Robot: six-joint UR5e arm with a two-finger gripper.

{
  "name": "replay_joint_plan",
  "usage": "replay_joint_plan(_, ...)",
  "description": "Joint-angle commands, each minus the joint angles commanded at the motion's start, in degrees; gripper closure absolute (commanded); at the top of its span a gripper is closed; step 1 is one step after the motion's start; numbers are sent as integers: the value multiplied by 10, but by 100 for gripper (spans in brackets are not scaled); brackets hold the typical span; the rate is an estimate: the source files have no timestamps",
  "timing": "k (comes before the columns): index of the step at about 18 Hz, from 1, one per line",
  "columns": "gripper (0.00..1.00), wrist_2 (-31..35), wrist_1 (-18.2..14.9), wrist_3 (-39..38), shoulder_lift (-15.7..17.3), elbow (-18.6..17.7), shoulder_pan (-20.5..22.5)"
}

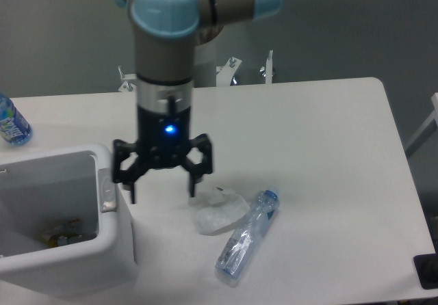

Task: Open the trash can
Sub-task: 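Raise the gripper away from the opened trash can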

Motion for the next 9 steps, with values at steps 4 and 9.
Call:
replay_joint_plan(4, 0, 41, -31, 115, 12, -19, 37)
replay_joint_plan(9, 0, 110, -97, 300, 13, -30, 74)
